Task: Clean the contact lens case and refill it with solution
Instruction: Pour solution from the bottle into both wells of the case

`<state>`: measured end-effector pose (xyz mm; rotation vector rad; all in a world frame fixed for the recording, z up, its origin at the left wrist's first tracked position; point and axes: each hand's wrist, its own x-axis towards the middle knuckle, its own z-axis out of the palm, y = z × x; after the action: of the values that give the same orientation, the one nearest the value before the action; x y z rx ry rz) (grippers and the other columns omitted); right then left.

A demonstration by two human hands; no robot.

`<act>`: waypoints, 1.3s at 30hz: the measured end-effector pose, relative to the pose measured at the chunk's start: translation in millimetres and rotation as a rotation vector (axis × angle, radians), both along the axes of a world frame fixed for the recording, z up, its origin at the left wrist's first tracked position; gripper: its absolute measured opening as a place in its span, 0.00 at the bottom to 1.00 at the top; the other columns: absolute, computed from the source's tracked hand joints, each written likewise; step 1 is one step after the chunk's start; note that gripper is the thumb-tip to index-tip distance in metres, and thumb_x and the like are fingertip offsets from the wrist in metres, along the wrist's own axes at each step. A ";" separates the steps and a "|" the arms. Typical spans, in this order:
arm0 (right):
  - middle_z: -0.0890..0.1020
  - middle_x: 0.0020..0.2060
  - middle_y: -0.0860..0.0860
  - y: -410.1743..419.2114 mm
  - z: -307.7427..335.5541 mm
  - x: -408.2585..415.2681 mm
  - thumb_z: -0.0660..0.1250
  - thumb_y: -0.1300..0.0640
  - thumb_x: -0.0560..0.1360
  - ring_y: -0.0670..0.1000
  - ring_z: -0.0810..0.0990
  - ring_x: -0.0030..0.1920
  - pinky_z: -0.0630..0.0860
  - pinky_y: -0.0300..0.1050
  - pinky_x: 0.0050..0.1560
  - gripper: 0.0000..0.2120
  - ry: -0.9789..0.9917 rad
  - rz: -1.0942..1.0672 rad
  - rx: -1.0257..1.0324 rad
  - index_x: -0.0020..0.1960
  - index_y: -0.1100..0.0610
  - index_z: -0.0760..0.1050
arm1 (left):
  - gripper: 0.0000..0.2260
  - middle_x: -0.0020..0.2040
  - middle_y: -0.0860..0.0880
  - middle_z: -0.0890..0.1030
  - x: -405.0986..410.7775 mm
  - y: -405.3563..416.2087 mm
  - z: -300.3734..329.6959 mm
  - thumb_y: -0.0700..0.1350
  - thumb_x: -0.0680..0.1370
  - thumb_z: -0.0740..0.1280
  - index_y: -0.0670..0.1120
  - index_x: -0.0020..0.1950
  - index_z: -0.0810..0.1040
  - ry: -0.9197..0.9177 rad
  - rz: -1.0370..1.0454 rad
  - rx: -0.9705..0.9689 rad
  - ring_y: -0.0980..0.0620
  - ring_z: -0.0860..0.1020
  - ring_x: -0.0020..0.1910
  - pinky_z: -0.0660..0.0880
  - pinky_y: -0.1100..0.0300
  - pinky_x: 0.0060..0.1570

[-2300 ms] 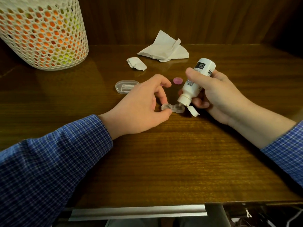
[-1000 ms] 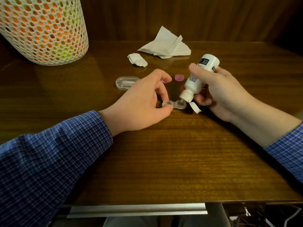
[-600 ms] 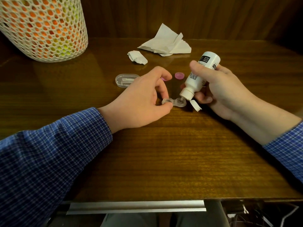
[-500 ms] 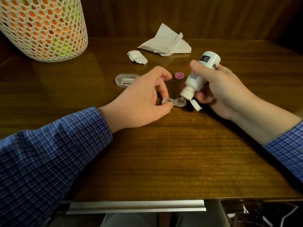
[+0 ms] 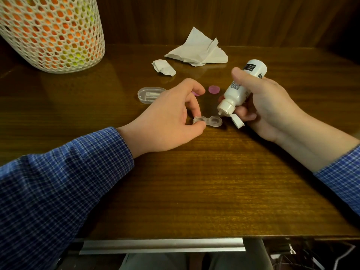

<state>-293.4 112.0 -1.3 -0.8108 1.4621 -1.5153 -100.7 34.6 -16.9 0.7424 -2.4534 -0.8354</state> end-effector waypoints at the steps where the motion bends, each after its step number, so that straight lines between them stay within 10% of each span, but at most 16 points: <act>1: 0.84 0.35 0.52 -0.5 -0.1 -0.4 0.70 0.47 0.79 0.45 0.72 0.22 0.64 0.34 0.19 0.14 -0.008 -0.006 0.003 0.54 0.55 0.70 | 0.28 0.46 0.55 0.82 0.0 -0.1 0.0 0.44 0.76 0.75 0.50 0.73 0.69 -0.002 -0.001 -0.001 0.53 0.80 0.31 0.79 0.63 0.33; 39: 0.85 0.33 0.51 2.2 4.8 5.0 0.70 0.45 0.80 0.44 0.72 0.23 0.65 0.33 0.19 0.16 0.004 -0.020 0.053 0.57 0.57 0.71 | 0.28 0.45 0.55 0.83 -0.5 -1.1 -0.2 0.45 0.76 0.76 0.50 0.73 0.69 0.001 0.004 0.016 0.53 0.79 0.31 0.81 0.60 0.32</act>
<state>-288.3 114.2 3.4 -0.7706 1.5110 -1.4842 -101.2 33.4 -17.0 0.7522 -2.4466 -0.8547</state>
